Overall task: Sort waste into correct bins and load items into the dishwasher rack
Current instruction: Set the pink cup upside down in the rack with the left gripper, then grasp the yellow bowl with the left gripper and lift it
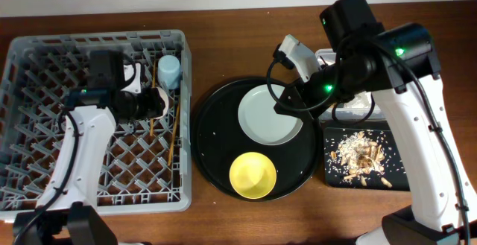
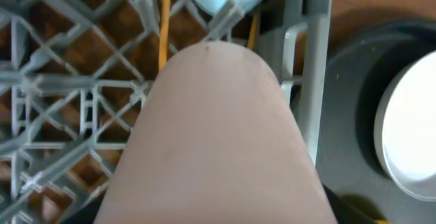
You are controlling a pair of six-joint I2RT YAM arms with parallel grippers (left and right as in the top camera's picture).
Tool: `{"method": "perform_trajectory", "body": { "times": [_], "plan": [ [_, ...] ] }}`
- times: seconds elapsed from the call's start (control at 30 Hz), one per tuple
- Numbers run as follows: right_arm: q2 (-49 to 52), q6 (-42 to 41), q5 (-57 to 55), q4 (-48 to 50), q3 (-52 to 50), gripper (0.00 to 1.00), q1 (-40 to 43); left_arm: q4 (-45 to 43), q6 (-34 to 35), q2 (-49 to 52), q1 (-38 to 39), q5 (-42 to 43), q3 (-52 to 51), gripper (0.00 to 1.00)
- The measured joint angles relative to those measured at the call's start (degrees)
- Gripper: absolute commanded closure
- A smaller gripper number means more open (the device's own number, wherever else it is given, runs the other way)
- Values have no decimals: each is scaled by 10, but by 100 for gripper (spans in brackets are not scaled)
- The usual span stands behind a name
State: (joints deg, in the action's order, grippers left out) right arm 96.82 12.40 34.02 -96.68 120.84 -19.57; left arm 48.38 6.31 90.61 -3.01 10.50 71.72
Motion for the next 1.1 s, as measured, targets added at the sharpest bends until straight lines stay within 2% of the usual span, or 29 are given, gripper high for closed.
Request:
{"method": "perform_trajectory", "body": {
  "times": [0.17,0.27,0.3,0.33,0.37,0.4,0.47,0.5,0.53,0.57,0.6,0.73,0.83,0.87,0.97,1.0,1.03,1.07,1.1],
  "plan": [
    [0,0,0,0,0,90,0,-45,2,8,0,4,-12,79],
    [0,0,0,0,0,90,0,-61,2,29,0,4,-13,69],
    [0,0,0,0,0,90,0,-62,2,36,0,5,-13,58],
    [0,0,-1,0,0,89,0,-62,2,40,0,5,-13,30],
    [0,0,-2,0,0,86,0,-63,2,42,0,6,-13,14],
    [0,0,-2,0,0,85,0,-67,5,45,0,13,-13,6],
    [0,-1,-2,0,0,81,0,-69,6,45,0,28,-12,1],
    [0,0,-2,0,0,75,0,-68,8,45,0,34,-9,1],
    [0,-3,-2,0,0,54,0,-62,8,45,0,44,0,1],
    [0,-2,-2,0,0,16,0,-56,8,44,0,51,10,1],
    [0,-1,-2,0,0,1,0,-44,8,41,0,56,24,1],
    [0,-2,-2,-3,-4,1,-1,7,11,-29,0,65,76,1],
    [-2,-3,-2,3,-43,0,-19,72,31,-157,0,69,94,1],
    [-3,-6,-1,11,-64,2,-28,100,35,-190,0,64,95,1],
    [-2,-53,-6,110,-155,15,-102,160,40,-261,0,7,95,1],
    [-2,-85,-24,151,-187,27,-132,188,41,-274,0,-18,95,1],
    [-2,-114,-48,179,-214,48,-158,206,41,-282,0,-33,96,1],
    [0,-163,-96,221,-254,59,-192,230,41,-286,0,-46,96,1],
    [0,-197,-118,248,-279,62,-213,243,41,-286,0,-50,96,1]
  ]
}}
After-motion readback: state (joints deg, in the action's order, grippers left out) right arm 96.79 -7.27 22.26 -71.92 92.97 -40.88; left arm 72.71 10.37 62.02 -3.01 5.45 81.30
